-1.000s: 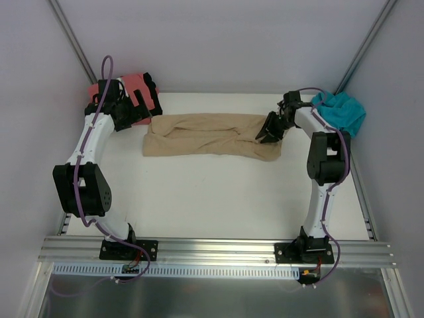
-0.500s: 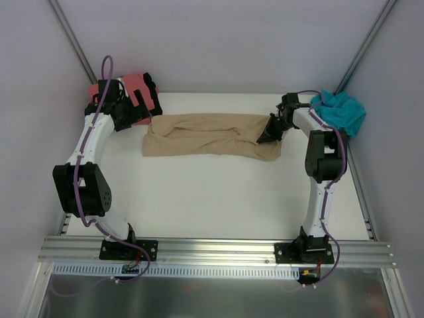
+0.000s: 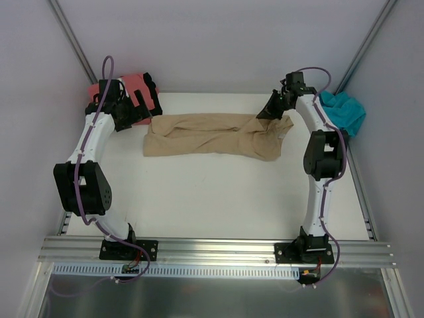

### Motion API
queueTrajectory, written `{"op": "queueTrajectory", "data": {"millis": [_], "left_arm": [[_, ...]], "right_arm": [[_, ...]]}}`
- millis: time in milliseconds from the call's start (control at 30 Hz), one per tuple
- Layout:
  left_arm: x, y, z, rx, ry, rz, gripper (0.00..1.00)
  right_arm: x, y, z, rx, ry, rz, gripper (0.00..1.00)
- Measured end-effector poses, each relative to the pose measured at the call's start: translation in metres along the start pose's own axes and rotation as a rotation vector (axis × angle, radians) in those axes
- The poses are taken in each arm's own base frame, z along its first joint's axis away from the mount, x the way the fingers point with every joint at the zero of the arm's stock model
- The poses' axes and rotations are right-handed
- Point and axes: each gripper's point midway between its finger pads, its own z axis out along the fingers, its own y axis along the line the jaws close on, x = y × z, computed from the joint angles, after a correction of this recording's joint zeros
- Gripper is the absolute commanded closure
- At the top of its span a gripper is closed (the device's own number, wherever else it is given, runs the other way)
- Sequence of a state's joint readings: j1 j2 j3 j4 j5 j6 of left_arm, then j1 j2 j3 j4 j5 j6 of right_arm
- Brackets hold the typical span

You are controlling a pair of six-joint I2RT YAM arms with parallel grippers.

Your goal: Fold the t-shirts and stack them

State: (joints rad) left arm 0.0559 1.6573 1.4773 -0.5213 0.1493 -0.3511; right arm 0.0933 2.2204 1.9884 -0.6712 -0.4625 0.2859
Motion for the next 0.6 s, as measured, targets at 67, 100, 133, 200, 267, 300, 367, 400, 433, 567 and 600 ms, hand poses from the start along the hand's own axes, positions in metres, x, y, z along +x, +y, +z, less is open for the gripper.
{"op": "queueTrajectory", "data": {"millis": [67,100,133,200,267,300,367,400,433,567,600], "left_arm": [[0.001,0.0,0.001,-0.001,0.003,0.0,0.01],[0.001,0.0,0.001,-0.001,0.003,-0.001,0.01],[0.001,0.0,0.001,0.0,0.004,-0.001,0.01],[0.001,0.0,0.001,0.001,0.005,-0.001,0.01],[0.002,0.0,0.001,0.002,0.007,-0.001,0.01],[0.003,0.0,0.001,0.002,0.009,-0.001,0.01],[0.005,0.001,0.002,0.002,0.016,-0.002,0.01],[0.008,0.002,0.003,0.0,0.022,-0.003,0.01],[0.01,0.003,0.003,-0.003,0.03,-0.004,0.01],[0.019,0.006,0.003,-0.013,0.053,-0.008,0.01],[0.02,0.007,0.003,-0.014,0.055,-0.009,0.01]], "right_arm": [[-0.008,0.003,0.002,-0.011,-0.013,0.005,1.0],[-0.011,0.004,0.004,-0.015,-0.015,0.009,1.0],[-0.012,0.002,0.008,-0.015,-0.012,0.018,1.0],[-0.014,-0.005,0.017,-0.011,-0.001,0.044,1.0],[-0.014,-0.013,0.028,-0.006,0.013,0.073,0.84],[-0.013,-0.017,0.034,-0.003,0.022,0.091,0.69],[-0.013,-0.024,0.045,0.002,0.032,0.122,0.01],[-0.013,-0.027,0.051,0.002,0.034,0.131,0.0],[-0.013,-0.03,0.056,-0.001,0.037,0.133,0.0],[-0.018,-0.028,0.066,-0.033,0.024,0.146,0.01],[-0.021,-0.026,0.066,-0.045,0.015,0.142,0.0]]}}
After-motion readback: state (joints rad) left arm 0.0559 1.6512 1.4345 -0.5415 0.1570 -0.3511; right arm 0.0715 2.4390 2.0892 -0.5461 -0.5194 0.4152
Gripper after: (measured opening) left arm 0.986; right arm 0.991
